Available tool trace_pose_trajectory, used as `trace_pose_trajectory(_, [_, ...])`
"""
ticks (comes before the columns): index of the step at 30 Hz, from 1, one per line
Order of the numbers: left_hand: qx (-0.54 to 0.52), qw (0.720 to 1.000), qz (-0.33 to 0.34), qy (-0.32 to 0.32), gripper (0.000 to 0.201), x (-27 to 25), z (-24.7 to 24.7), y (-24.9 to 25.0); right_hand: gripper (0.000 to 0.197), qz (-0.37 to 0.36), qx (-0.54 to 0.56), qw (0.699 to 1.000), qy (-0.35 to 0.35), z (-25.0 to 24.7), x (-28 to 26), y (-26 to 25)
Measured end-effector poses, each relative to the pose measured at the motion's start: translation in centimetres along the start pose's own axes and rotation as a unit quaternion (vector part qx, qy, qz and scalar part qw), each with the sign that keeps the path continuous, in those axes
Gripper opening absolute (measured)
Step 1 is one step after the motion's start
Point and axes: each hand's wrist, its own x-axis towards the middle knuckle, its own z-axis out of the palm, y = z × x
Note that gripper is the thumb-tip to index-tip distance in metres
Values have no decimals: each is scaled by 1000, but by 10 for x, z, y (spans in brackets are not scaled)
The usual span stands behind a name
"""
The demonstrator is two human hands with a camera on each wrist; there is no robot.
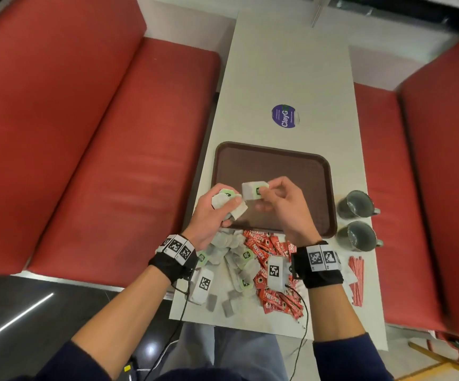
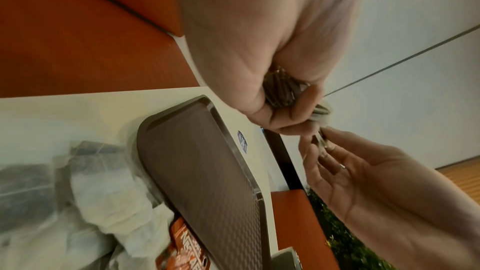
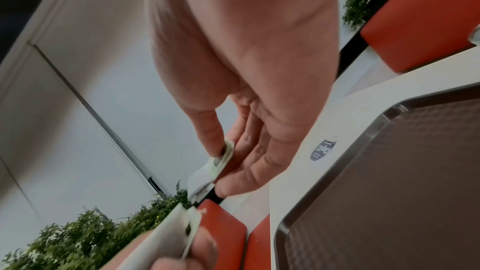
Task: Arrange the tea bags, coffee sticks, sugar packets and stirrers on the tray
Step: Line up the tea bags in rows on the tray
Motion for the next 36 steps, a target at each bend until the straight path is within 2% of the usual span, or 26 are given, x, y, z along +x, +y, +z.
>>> trace_pose_trajectory(3, [5,1000,16,25,15,15,-11,2,19,-33,-18,999,25,-3,37,-11])
trace_pose_trajectory(5, [11,999,20,39,15,23,-20,1,12,-64,-113,990,45,-6,74,-8])
trace_pose_trajectory(7, [13,998,18,59,12,30,-29,-4,10,-93,-223,969,46,-5,115,-4])
trace_pose_trajectory(11, [19,995,13,95,8,37,-42,-14,15,-111,-380,918,-8,11,193,9])
trace_pose_trajectory(13, [23,994,12,111,9,39,-45,-18,16,-112,-423,898,-44,24,224,15])
trace_pose_trajectory(18, [36,992,11,119,10,46,-48,-19,17,-93,-463,877,-89,55,275,26])
trace_pose_trajectory(26, [66,991,-24,112,9,53,-42,-11,18,-89,-496,861,-74,78,305,27])
trace_pose_trajectory(31, [80,990,-34,108,14,56,-43,-2,31,-80,-521,847,-62,82,305,28])
trace_pose_trajectory(34, [92,989,-39,107,14,59,-40,6,41,-93,-486,868,-41,80,289,23])
trace_pose_trajectory(36, [92,990,-37,101,16,61,-37,12,33,-122,-420,899,-8,75,266,14])
